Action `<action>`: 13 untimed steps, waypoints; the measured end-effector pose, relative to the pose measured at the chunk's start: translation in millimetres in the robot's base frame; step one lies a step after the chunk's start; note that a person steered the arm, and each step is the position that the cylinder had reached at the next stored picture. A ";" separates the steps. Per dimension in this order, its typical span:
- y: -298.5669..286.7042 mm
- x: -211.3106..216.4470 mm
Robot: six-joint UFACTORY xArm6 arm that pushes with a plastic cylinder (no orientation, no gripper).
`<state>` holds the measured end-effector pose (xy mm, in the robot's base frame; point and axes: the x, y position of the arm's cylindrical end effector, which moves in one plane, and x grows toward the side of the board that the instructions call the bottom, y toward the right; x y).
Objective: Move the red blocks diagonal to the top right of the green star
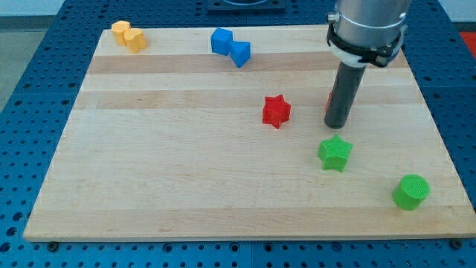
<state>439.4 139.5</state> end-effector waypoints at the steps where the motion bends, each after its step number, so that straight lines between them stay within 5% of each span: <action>1: 0.0 -4.7; 3: -20.1 18.3; 6: -125.8 24.1; 13: -97.2 -40.1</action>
<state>399.2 42.3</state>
